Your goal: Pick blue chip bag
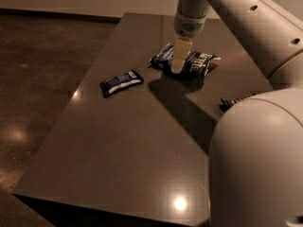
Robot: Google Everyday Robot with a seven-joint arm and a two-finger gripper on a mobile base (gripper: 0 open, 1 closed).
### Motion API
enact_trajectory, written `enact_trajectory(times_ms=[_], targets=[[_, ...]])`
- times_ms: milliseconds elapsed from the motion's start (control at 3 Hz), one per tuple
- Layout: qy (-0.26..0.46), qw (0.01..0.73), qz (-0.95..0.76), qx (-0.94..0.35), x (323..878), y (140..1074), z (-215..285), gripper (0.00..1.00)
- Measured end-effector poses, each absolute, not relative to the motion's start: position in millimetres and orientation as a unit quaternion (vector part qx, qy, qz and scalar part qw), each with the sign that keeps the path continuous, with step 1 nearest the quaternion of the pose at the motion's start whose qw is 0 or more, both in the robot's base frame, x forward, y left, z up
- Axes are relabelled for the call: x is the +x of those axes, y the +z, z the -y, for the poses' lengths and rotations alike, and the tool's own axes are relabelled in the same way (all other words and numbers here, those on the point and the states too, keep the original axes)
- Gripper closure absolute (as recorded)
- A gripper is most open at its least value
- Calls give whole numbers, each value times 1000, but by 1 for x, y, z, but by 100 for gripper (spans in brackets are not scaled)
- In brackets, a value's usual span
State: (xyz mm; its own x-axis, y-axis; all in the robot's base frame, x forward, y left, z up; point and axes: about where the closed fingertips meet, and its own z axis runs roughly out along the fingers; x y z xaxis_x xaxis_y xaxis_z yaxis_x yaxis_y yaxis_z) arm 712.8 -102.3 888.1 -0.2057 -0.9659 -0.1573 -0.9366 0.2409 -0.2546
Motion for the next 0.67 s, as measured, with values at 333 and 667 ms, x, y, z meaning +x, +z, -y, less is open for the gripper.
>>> enact_trajectory(times_ms=[333, 667], targets=[[-53, 116, -778, -615, 721, 863, 104, 0], [-57, 104, -778, -617, 726, 853, 104, 0]])
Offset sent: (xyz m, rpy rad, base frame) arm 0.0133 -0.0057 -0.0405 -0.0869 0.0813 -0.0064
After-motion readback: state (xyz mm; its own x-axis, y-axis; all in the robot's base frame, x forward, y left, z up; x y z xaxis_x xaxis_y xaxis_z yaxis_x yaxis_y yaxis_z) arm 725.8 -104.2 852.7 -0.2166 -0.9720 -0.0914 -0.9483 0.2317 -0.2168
